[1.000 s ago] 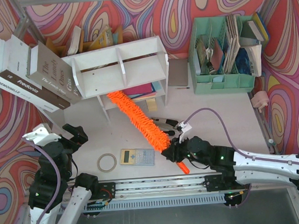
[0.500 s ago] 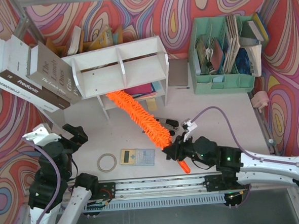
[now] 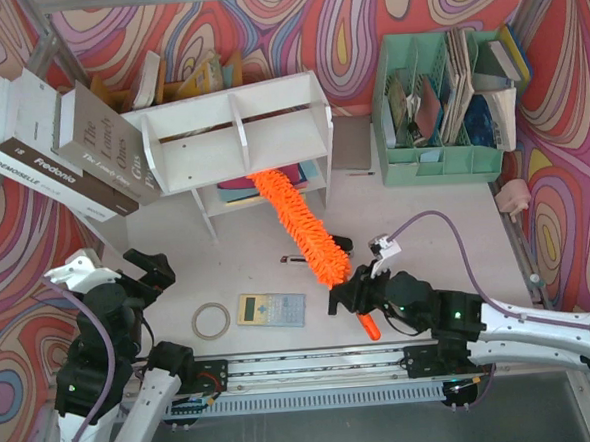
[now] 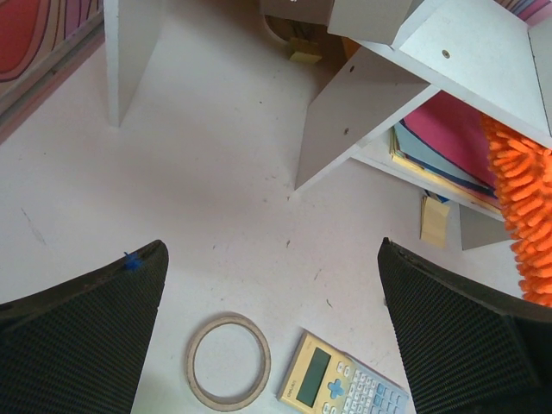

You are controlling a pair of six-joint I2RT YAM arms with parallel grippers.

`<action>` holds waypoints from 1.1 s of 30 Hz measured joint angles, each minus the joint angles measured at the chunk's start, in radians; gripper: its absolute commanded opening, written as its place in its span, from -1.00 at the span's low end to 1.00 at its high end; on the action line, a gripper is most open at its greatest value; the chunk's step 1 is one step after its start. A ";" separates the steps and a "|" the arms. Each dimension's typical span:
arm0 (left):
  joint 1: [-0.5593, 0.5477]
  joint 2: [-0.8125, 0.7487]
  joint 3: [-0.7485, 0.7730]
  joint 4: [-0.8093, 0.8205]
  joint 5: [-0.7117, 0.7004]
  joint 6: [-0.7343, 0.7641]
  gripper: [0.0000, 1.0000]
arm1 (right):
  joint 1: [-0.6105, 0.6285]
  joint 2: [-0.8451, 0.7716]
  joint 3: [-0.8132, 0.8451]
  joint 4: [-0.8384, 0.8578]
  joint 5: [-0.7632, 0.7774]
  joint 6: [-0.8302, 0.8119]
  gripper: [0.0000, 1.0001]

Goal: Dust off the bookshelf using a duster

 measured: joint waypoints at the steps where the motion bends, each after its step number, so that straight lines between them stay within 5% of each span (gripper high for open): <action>1: 0.000 0.000 -0.001 -0.001 0.000 0.000 0.97 | -0.001 0.019 0.001 0.023 -0.006 -0.006 -1.00; 7: 0.000 0.000 -0.002 -0.004 0.000 -0.001 0.97 | 0.005 0.151 0.014 0.124 -0.086 -0.045 -1.00; 21: 0.000 -0.003 -0.009 -0.004 0.000 -0.008 0.97 | 0.011 -0.079 0.016 -0.114 0.121 0.060 -1.00; 33: 0.000 -0.003 -0.013 -0.004 0.001 -0.008 0.97 | 0.011 0.038 0.018 -0.060 0.114 0.057 -1.00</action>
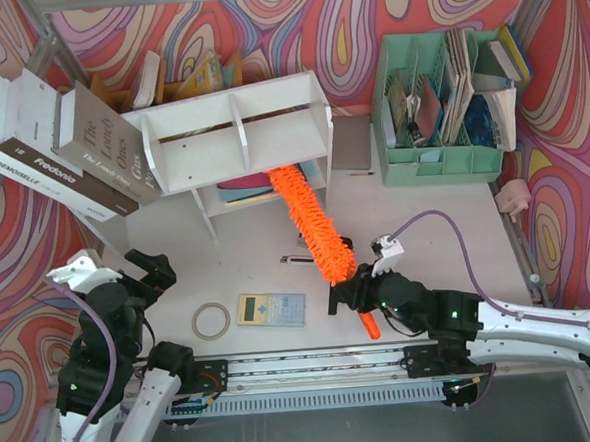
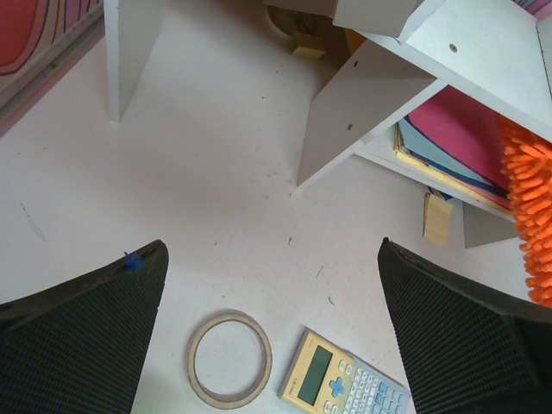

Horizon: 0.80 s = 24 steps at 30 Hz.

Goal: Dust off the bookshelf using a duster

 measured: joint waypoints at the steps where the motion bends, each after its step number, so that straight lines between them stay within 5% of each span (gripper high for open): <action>1: 0.000 0.000 0.000 0.000 0.000 0.000 0.97 | 0.000 0.012 0.000 0.023 -0.018 -0.013 -1.00; 16: 0.000 0.000 0.000 0.000 0.000 0.000 0.97 | 0.000 -0.122 0.002 -0.098 0.083 0.035 -1.00; 24: 0.000 0.000 0.000 0.000 0.000 0.000 0.97 | 0.000 -0.039 0.002 -0.046 0.057 0.026 -1.00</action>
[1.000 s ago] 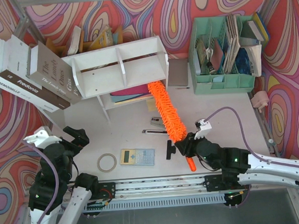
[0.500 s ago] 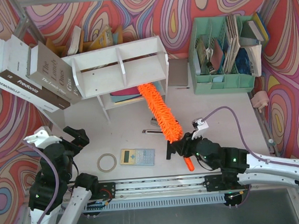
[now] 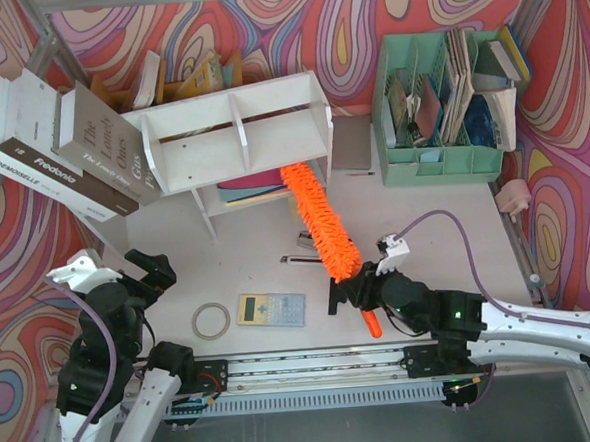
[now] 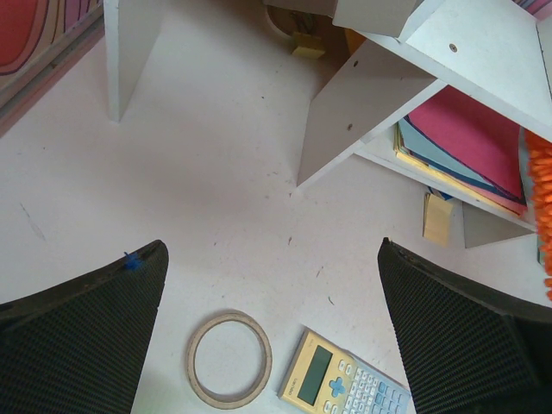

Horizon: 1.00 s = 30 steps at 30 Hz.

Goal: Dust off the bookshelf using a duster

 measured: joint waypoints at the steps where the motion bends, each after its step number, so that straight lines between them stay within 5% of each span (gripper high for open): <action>1: 0.000 0.000 0.000 0.000 0.000 0.000 0.97 | 0.000 0.019 0.000 0.024 -0.018 -0.013 -1.00; 10: 0.000 0.000 -0.001 0.000 0.000 -0.002 0.97 | 0.001 0.078 0.000 0.162 -0.126 -0.069 -1.00; 20: 0.000 0.000 -0.002 0.000 0.003 -0.003 0.97 | 0.002 -0.135 -0.019 -0.019 0.000 0.051 -1.00; 30: 0.000 0.000 -0.002 0.000 0.004 -0.003 0.97 | 0.001 0.050 -0.019 0.079 -0.043 0.008 -1.00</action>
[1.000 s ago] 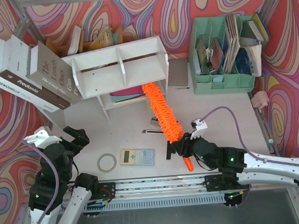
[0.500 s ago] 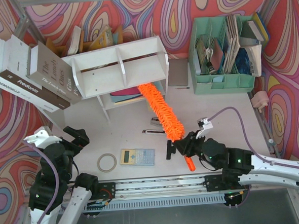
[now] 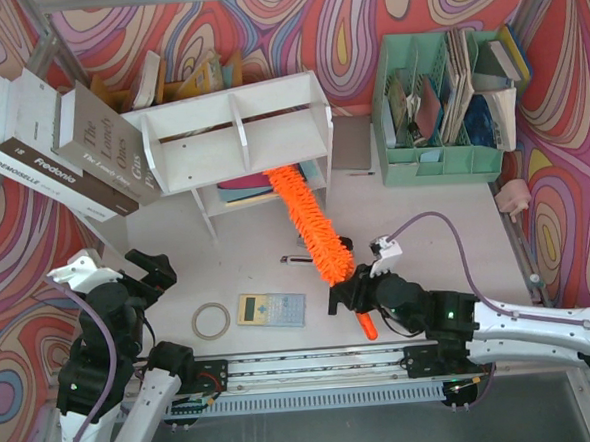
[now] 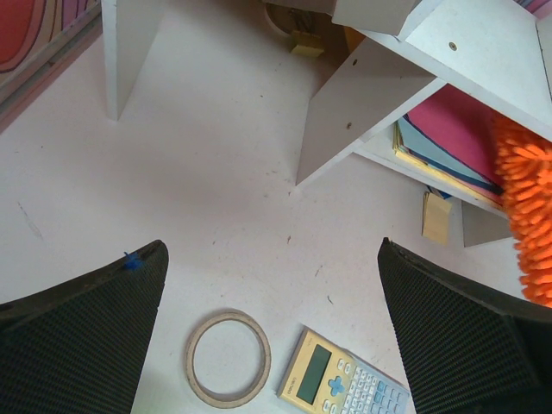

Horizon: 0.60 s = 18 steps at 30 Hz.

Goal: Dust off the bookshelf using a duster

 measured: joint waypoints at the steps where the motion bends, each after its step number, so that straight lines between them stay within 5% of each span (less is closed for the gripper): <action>1: 0.000 0.000 0.000 0.000 0.000 0.000 0.97 | 0.000 0.018 0.000 0.022 -0.022 -0.016 -1.00; 9: 0.000 0.000 0.000 0.000 0.000 0.000 0.97 | 0.002 0.069 0.003 0.147 -0.131 -0.101 -1.00; 18: 0.000 0.000 0.000 0.000 0.000 0.000 0.97 | 0.006 -0.094 0.002 0.013 -0.008 -0.023 -1.00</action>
